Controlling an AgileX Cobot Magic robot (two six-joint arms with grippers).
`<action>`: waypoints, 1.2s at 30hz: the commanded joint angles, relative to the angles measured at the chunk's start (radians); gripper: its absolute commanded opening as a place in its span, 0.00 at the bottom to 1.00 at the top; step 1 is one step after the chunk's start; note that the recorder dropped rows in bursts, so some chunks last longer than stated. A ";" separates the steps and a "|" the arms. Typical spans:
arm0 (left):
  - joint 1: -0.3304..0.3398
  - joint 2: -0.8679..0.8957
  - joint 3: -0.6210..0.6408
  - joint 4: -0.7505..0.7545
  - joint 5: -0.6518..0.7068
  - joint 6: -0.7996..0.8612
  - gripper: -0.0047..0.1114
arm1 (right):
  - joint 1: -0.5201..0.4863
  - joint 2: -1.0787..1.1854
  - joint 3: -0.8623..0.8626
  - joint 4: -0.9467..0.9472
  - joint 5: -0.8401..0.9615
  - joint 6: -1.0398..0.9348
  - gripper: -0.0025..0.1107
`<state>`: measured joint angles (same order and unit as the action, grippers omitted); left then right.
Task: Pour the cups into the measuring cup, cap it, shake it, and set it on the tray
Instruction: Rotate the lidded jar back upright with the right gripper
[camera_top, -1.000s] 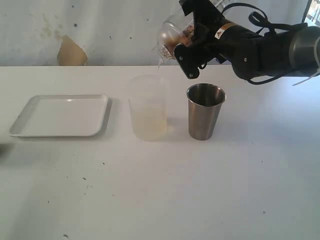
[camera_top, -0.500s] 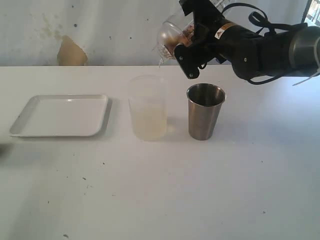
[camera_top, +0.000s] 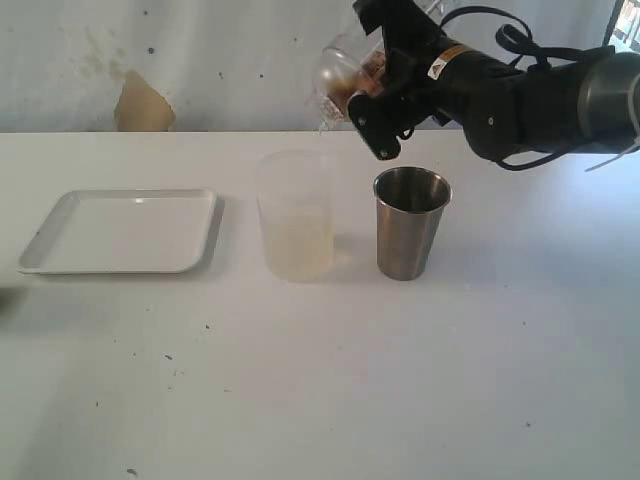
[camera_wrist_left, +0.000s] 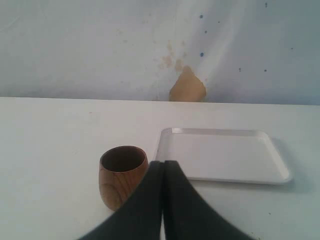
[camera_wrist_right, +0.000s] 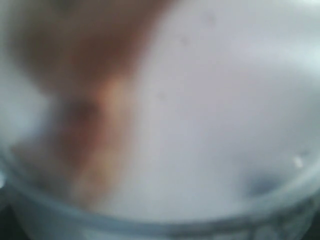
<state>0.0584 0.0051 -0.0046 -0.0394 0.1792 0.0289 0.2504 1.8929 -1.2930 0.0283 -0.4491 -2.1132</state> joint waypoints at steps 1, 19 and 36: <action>0.000 -0.005 0.005 -0.005 -0.004 -0.002 0.05 | -0.001 -0.015 -0.012 -0.022 -0.046 -0.018 0.02; 0.000 -0.005 0.005 -0.005 -0.004 -0.002 0.05 | -0.001 -0.015 -0.010 -0.091 -0.046 -0.018 0.02; 0.000 -0.005 0.005 -0.005 -0.004 -0.002 0.05 | 0.058 -0.015 -0.008 -0.089 -0.046 -0.018 0.02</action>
<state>0.0584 0.0051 -0.0046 -0.0394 0.1792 0.0289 0.3065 1.8929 -1.2930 -0.0651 -0.4491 -2.1160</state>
